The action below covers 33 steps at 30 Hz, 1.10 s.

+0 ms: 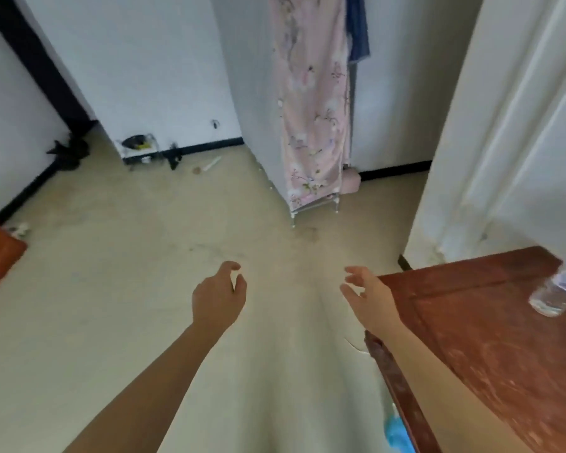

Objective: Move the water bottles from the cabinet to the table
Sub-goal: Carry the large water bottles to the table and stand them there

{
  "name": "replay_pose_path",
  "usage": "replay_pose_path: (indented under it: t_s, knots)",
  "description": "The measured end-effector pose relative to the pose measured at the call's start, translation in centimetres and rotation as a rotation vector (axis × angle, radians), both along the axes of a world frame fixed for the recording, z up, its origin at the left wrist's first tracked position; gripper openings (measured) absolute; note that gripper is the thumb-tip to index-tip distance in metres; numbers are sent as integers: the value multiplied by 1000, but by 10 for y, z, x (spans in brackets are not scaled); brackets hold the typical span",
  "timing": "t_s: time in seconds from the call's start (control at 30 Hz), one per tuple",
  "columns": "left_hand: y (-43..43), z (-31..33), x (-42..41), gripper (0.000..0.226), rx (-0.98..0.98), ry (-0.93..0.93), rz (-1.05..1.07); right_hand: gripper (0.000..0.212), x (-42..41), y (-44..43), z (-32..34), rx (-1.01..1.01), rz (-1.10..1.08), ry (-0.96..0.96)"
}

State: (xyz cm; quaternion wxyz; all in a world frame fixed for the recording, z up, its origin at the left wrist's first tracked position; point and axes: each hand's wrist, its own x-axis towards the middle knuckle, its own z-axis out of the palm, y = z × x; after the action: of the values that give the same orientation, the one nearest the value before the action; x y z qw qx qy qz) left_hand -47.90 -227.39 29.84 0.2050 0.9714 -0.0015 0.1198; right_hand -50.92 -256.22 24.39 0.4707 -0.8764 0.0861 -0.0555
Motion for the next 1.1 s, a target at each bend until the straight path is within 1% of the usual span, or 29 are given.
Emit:
replay_pose_path:
  t_s: [0.1, 0.2, 0.27, 0.3, 0.4, 0.5, 0.67, 0.8, 0.9, 1.0, 1.1]
  knots:
    - [119, 13, -11, 29, 7, 19, 205, 33, 55, 114, 22, -19, 193, -55]
    - [241, 23, -30, 29, 49, -47, 376, 33, 100, 247, 41, -33, 400, -112]
    - [318, 27, -47, 29, 78, -95, 483, 34, 118, 334, 53, -79, 537, -171]
    - [341, 30, -51, 29, 91, -100, 516, 35, 122, 361, 60, -89, 583, -194]
    - [428, 38, -66, 34, 116, -35, 682, 37, 132, 470, 74, -95, 747, -264]
    - [482, 39, -67, 33, 78, -22, 789, 39, 142, 545, 76, -94, 866, -268]
    - [548, 23, -40, 29, 50, 17, 914, 38, 190, 636, 58, -92, 978, -251]
    - [618, 7, 14, 26, 85, 36, 959, 38, 259, 722, 39, -49, 1041, -249]
    - [669, 8, 71, 26, 61, 48, 1033, 39, 326, 792, 27, -31, 1118, -223]
    - [706, 22, 110, 23, 74, 86, 1064, 38, 372, 844, 31, -29, 1177, -185]
    - [755, 37, 153, 21, 104, 94, 1091, 38, 423, 908, 45, -18, 1233, -194]
